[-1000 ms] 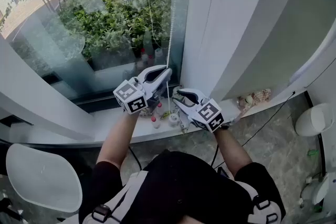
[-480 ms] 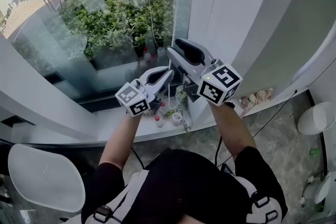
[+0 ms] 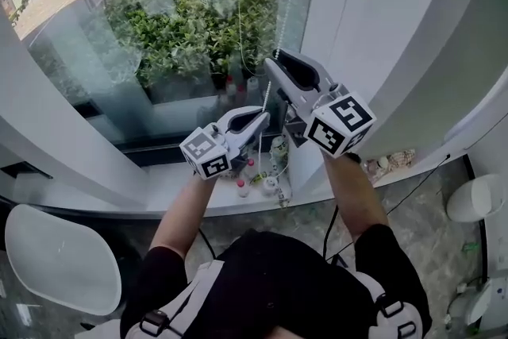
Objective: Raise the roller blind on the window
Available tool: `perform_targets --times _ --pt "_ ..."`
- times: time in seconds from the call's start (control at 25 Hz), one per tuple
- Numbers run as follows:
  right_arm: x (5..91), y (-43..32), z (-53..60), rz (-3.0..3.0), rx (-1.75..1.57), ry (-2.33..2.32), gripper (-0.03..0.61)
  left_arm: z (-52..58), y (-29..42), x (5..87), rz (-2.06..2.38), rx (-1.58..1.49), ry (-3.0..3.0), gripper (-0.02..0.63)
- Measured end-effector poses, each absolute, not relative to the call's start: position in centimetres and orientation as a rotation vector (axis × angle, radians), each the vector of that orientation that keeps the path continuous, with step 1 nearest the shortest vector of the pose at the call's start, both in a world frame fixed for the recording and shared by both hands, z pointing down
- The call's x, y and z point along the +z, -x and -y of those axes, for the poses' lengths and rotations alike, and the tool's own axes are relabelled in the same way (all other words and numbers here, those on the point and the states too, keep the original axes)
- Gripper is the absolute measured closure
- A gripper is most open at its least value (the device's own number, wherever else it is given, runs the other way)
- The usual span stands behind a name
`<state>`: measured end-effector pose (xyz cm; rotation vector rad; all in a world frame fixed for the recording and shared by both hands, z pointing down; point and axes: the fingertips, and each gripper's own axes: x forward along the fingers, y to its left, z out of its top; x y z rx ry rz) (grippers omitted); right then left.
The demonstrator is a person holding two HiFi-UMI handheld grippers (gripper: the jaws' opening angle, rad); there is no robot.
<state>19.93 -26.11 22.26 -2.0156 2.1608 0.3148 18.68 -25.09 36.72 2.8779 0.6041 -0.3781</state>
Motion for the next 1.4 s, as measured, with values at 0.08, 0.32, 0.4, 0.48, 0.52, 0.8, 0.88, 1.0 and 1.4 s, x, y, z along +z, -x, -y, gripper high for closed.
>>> perform_targets --times 0.08,0.32,0.4,0.48,0.52,0.8,0.88,1.0,1.4 --pt "22.4 -20.0 26.4 -2.163 0.295 2.018 0.506 25.1 -18.7 36.8 -0.608 -0.383 -2.886 0.598" --pt "22.7 -19.7 25.8 -2.154 0.324 2.026 0.56 25.1 -18.6 36.5 -0.607 -0.387 -2.86 0.598" --pt "23.5 -19.7 25.5 -2.157 0.342 2.057 0.561 24.4 -19.2 37.5 -0.626 -0.35 -2.868 0.598" --pt "26.2 -19.8 25.4 -2.181 0.298 2.095 0.561 23.3 -20.1 40.3 -0.648 -0.235 -2.893 0.598" --pt "28.3 -19.8 25.5 -2.198 0.256 2.118 0.561 22.7 -20.5 42.4 -0.656 -0.145 -2.902 0.598" --pt "44.8 -21.7 23.9 -2.235 -0.169 2.291 0.562 19.1 -18.0 57.6 -0.779 0.471 -2.846 0.568" --pt "46.8 -22.3 23.4 -2.23 -0.233 2.298 0.562 19.7 -17.2 58.8 -0.782 0.51 -2.821 0.49" --pt "47.4 -22.6 23.0 -2.247 -0.252 2.286 0.561 21.8 -17.5 55.9 -0.737 0.361 -2.798 0.486" --pt "47.5 -20.3 24.2 -2.31 -0.27 2.2 0.561 24.9 -20.9 38.0 -0.76 -0.197 -2.783 0.428"
